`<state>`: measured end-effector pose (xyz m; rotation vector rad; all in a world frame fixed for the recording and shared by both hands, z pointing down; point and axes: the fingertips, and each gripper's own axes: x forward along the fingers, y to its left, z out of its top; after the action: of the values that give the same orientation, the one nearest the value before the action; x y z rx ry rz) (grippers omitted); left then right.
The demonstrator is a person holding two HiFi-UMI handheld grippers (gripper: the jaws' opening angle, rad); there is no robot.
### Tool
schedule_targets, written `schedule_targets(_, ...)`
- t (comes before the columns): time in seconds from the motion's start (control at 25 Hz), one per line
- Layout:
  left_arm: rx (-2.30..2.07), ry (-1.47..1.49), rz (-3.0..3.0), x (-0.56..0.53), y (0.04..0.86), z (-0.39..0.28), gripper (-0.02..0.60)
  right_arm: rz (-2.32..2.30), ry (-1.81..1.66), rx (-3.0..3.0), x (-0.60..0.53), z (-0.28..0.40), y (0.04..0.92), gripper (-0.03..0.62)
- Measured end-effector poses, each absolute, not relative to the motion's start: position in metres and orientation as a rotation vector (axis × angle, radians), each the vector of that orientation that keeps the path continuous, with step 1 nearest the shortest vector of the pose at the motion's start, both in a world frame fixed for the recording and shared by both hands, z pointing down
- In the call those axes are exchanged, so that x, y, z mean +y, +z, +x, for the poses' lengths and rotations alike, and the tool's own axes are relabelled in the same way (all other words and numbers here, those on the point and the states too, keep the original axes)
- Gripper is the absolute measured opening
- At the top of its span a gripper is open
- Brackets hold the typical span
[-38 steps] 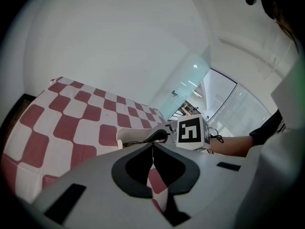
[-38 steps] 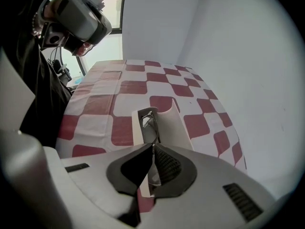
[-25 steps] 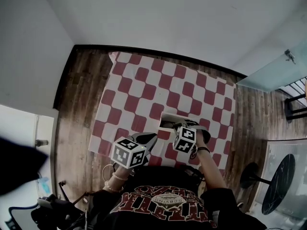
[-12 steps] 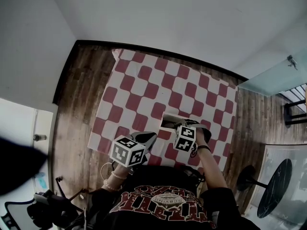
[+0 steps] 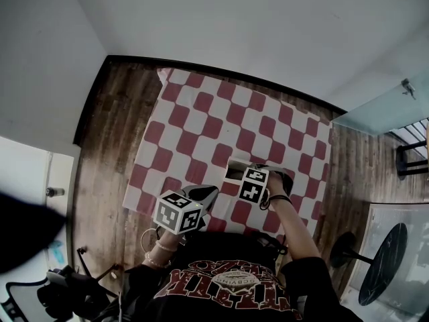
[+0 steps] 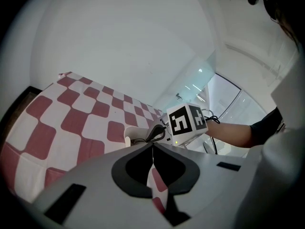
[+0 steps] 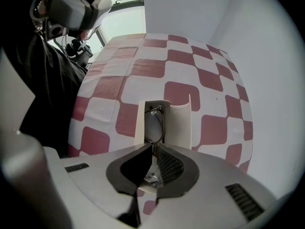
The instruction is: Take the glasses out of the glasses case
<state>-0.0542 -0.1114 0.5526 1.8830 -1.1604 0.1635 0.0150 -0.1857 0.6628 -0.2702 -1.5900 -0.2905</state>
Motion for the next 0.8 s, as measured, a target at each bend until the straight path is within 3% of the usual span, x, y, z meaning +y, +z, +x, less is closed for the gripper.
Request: schedule_targets(0.8, -1.136, 0.178, 1.894, -0.1048, 0.5569, -0.0479, 0.009, -0.217, -0.397, -1.605, -0.1884, 0.0152, 0.6641, 0.025)
